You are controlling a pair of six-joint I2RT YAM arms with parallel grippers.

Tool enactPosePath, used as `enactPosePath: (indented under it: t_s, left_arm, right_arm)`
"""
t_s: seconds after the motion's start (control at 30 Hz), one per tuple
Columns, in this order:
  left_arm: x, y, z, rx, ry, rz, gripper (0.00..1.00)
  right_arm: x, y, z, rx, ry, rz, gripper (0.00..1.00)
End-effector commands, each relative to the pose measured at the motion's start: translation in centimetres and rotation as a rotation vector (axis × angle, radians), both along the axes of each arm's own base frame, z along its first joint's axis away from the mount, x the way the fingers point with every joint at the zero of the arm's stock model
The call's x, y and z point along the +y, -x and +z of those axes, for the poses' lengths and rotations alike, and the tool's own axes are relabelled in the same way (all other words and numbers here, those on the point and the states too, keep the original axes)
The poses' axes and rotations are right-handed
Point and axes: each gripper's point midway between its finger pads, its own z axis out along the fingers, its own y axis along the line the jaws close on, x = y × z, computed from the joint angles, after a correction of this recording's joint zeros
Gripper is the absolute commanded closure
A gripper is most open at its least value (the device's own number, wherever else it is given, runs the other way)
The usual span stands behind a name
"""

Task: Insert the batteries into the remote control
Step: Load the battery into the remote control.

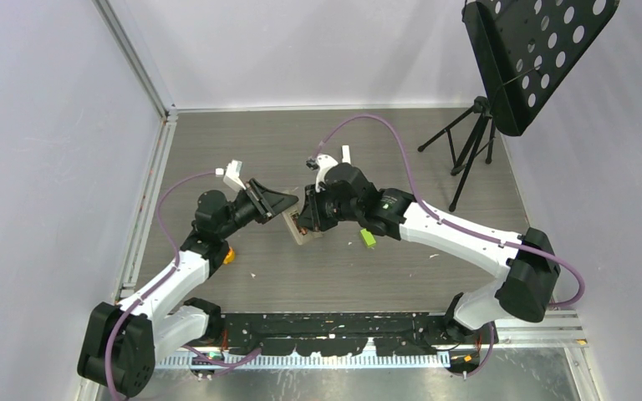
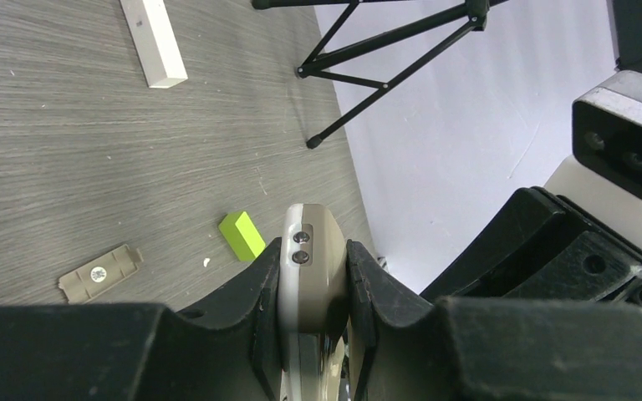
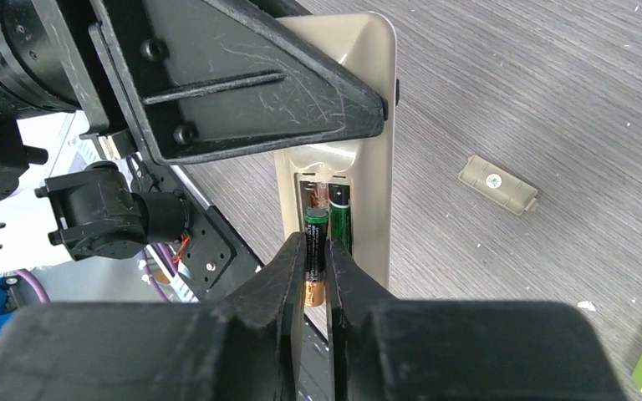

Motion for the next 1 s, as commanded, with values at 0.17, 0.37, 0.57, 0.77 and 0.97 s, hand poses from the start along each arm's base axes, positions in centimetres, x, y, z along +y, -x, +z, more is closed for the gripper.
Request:
enactPosePath:
  t_s: [0.17, 0.37, 0.57, 0.77, 0.97]
  left_arm:
    - [-0.3, 0.1, 3.0, -0.052, 0.084, -0.013, 1.00]
    - [-0.5, 0.0, 3.0, -0.032, 0.105, -0.020, 1.00]
    - [-0.5, -0.2, 2.8, 0.007, 0.132, -0.008, 1.00]
    - [0.0, -0.3, 3.5, 0.054, 0.214, 0.039, 1.00]
    - [1.0, -0.2, 5.5, 0.077, 0.332, 0.103, 1.00]
  right_arm:
    - [1.2, 0.2, 1.8, -0.048, -0.012, 0.045, 0.77]
    - [1.0, -0.2, 2.2, -0.057, -0.014, 0.011, 0.66]
    - [0.9, -1.0, 3.7, -0.069, -0.055, -0.056, 0.62]
    - [0.8, -1.2, 7.9, -0.105, -0.191, -0.104, 0.52]
    - [0.4, -0.5, 13.9, -0.139, -0.440, -0.135, 0.45]
